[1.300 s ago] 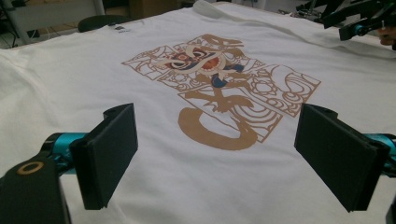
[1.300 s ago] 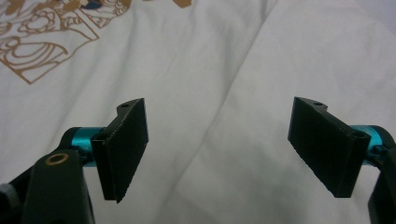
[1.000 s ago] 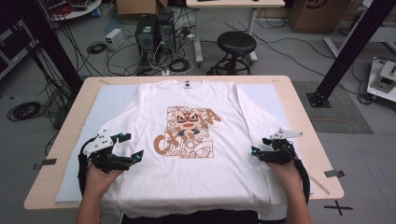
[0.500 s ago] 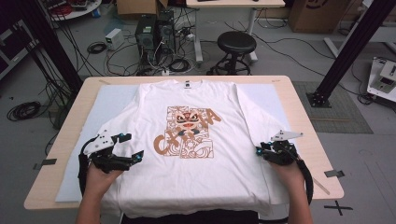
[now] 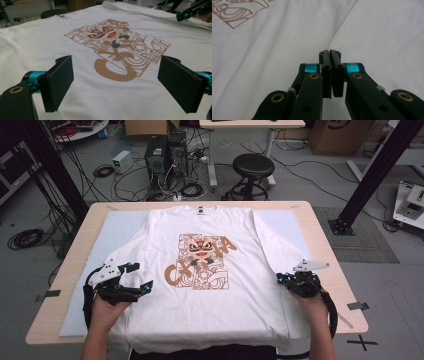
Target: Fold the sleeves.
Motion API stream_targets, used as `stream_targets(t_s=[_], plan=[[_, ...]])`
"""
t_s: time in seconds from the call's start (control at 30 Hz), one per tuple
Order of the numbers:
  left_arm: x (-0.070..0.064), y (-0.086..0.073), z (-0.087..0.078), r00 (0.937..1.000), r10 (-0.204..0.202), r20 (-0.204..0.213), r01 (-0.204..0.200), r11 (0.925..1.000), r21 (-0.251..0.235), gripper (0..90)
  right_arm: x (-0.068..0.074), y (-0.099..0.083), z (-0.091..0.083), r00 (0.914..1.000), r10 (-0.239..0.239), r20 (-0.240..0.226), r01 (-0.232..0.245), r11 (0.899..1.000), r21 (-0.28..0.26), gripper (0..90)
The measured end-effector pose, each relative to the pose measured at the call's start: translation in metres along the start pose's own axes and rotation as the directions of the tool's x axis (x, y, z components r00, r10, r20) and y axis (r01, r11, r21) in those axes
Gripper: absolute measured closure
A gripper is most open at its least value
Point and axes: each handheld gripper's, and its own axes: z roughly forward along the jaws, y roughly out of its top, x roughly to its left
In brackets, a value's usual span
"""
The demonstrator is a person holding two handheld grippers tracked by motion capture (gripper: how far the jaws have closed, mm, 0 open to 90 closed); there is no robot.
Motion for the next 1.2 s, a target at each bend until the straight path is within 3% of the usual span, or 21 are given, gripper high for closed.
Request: stream_targets(t_s=[0.27, 0.33, 0.63, 0.9, 1.2], plan=[[0.0, 0.001, -0.001, 1.0, -0.001, 0.0, 0.001, 1.0, -0.006, 13.4, 0.004, 0.006, -0.01, 1.0, -0.002, -0.008, 0.001, 0.997, -0.075, 89.1], [0.0, 0.001, -0.002, 1.0, -0.002, -0.003, 0.002, 1.0, -0.009, 13.3, 0.008, 0.009, -0.011, 0.9992, -0.013, -0.037, 0.009, 0.995, -0.102, 89.1], [0.005, 0.002, -0.007, 0.9997, -0.021, -0.008, 0.021, 0.9992, -0.033, 13.4, 0.025, 0.024, 0.001, 0.9952, -0.07, -0.068, 0.064, 0.994, -0.087, 89.1], [0.01, 0.0, -0.013, 0.9994, -0.03, -0.015, 0.03, 0.9986, -0.044, 13.4, 0.046, 0.054, 0.021, 0.9872, -0.133, -0.088, 0.128, 0.99, -0.056, 89.1], [0.012, -0.002, -0.014, 0.9985, -0.047, -0.027, 0.046, 0.9984, -0.032, 13.4, 0.063, 0.081, 0.038, 0.9829, -0.143, -0.115, 0.137, 0.989, -0.063, 89.0]])
